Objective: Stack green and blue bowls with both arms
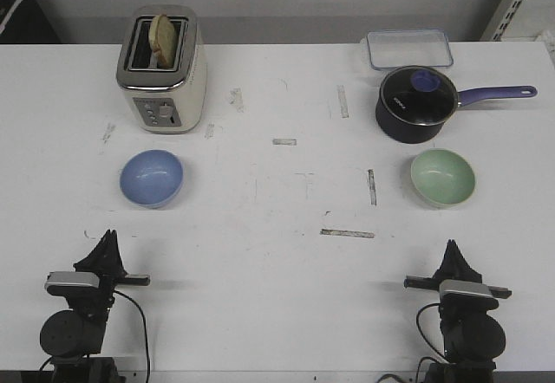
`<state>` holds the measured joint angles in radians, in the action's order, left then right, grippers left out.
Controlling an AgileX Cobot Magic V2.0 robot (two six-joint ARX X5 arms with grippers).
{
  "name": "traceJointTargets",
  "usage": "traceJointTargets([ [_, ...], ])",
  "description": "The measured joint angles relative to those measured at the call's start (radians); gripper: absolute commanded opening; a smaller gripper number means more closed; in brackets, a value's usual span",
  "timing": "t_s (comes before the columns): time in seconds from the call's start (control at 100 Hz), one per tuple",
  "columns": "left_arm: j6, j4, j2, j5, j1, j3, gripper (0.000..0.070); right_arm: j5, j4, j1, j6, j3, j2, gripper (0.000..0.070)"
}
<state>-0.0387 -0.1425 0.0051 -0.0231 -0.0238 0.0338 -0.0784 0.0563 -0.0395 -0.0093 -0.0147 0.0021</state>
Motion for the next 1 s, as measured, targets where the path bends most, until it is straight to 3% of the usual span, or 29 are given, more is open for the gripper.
traceJointTargets([
  [0.83, 0.000, 0.000, 0.000, 0.000, 0.000, 0.000, 0.0001, -0.001, -0.002, 0.000, -0.001, 0.000, 0.000, 0.0000],
  [1.0, 0.001, 0.000, 0.000, 0.000, 0.000, 0.000, 0.0001, -0.002, -0.086, 0.000, 0.000, 0.000, 0.000, 0.0000],
])
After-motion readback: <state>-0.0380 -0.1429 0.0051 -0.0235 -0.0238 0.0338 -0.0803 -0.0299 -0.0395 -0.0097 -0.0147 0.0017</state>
